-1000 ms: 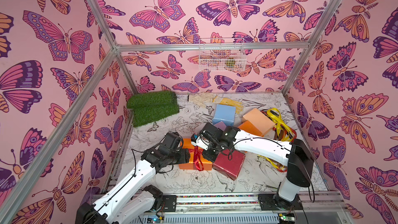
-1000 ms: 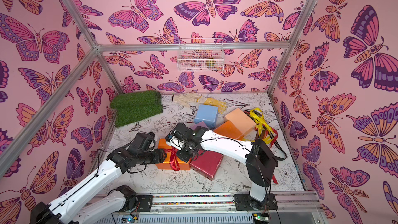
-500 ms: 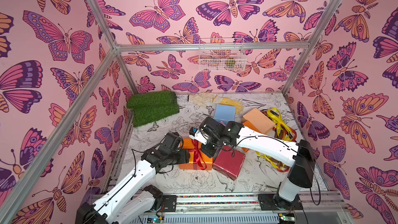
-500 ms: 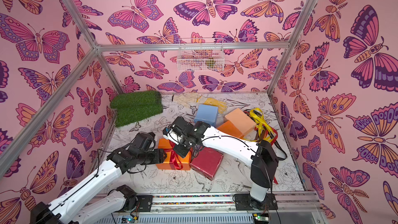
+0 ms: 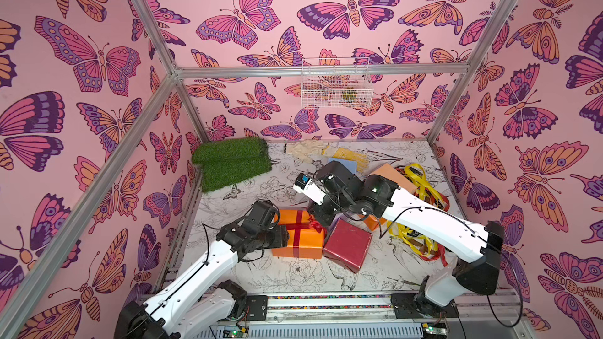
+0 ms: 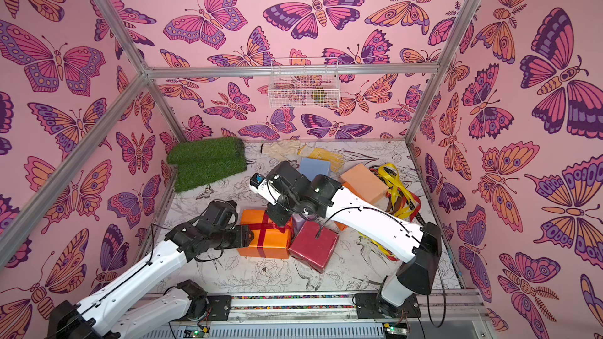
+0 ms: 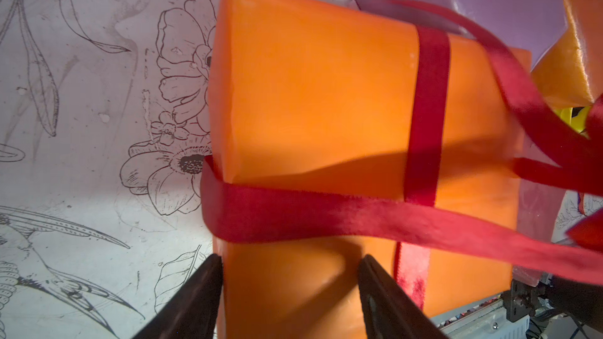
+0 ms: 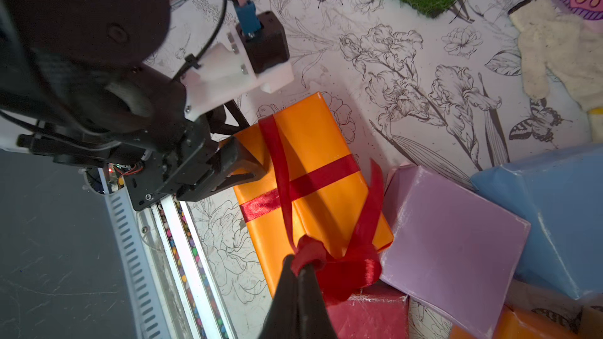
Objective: Untie the ribbon bows on the gift boxes
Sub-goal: Untie the ribbon from the gift box.
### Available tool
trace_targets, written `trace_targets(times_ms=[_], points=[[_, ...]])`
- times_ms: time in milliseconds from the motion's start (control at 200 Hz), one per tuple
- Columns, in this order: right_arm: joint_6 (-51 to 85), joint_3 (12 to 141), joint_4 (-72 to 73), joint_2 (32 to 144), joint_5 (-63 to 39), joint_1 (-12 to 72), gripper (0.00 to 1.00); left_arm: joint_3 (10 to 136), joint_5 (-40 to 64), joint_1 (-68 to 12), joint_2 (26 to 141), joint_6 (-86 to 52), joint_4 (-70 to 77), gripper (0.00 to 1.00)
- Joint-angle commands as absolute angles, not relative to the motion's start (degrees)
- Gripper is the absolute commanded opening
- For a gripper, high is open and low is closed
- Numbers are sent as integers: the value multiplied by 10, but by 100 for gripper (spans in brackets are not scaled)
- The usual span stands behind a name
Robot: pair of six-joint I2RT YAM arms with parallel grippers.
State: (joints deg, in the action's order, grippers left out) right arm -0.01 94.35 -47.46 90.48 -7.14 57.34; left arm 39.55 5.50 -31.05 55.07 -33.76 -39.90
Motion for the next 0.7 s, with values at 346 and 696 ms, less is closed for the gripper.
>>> trace_targets(times_ms=[346, 696], points=[[1, 1011, -462, 841, -63, 541, 0, 385, 34, -313, 563, -340, -418, 67], [11, 1079, -428, 827, -70, 450, 0, 385, 33, -314, 559, -340, -418, 67]])
